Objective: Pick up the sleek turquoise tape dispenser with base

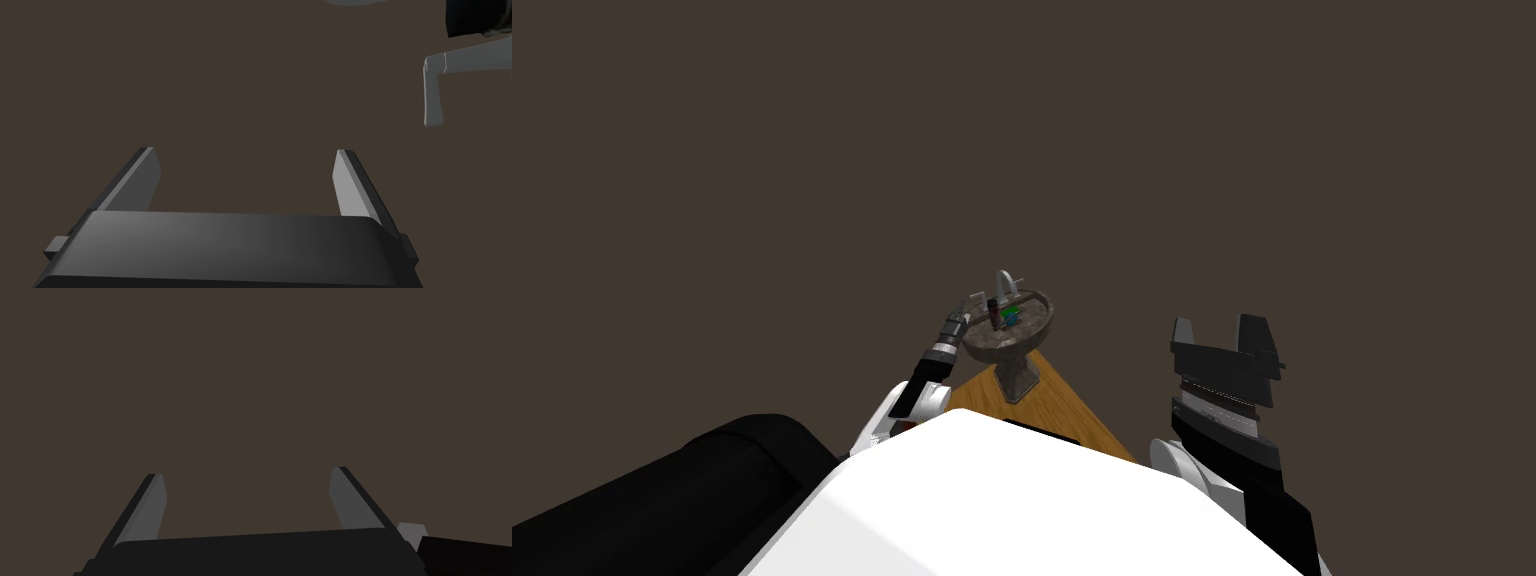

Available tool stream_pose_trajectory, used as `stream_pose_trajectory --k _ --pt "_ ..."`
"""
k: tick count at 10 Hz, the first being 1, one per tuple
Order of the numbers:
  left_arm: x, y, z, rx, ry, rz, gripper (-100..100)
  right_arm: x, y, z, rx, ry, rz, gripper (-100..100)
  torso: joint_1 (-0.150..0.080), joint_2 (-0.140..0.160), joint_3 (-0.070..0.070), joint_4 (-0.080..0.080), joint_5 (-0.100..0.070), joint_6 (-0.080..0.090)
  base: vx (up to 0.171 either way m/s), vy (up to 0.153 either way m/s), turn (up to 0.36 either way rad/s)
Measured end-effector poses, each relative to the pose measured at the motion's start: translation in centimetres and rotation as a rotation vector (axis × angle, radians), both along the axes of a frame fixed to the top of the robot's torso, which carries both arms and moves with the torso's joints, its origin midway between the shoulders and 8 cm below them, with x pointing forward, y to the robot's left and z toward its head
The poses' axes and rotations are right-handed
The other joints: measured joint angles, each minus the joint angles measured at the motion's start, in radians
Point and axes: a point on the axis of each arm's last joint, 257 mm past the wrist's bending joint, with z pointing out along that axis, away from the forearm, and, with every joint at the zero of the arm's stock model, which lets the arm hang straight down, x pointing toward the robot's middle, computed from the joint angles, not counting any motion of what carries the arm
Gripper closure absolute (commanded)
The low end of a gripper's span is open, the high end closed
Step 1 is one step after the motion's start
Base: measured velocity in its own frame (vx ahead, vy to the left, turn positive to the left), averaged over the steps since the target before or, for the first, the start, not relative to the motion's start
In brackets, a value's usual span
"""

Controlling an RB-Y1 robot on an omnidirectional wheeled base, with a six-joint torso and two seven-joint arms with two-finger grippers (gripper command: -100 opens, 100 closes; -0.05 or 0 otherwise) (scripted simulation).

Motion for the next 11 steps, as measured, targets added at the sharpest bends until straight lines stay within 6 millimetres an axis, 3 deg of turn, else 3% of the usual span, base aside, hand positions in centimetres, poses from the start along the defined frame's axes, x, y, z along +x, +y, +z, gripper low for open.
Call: stream_pose_trajectory --k 11 --pt "0.0 7.9 -2.9 -0.033 0.201 0.162 -100 0.0 0.0 0.0 0.0 0.0 0.0 0 -0.001 0.0 0.0 0.0 0.0 0.0 -0.016 -0.011 -0.098"
